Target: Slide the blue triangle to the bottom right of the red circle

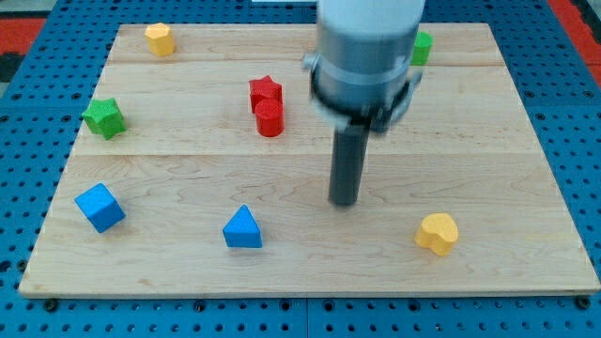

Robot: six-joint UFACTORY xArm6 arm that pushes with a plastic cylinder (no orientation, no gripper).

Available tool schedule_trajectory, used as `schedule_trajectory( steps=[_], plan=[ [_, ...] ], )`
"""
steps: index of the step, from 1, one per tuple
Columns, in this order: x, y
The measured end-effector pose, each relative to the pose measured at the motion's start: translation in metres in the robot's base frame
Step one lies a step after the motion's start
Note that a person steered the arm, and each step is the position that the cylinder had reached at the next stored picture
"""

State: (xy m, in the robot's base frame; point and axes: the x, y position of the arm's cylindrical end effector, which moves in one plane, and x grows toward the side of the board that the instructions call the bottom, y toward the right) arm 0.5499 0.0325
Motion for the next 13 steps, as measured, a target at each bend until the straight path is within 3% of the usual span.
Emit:
schedule_trajectory(
  steps=[1,2,3,5,6,8,10,11,13],
  plan=[
    [0.050,-0.081],
    [0.014,-0.139],
    [-0.003,-0.126],
    [0.040,-0.094],
    [0.031,-0.054],
    [-0.028,-0.037],
    [-0.042,0.021],
    [-0.104,0.001],
    [-0.087,-0.054]
  ],
)
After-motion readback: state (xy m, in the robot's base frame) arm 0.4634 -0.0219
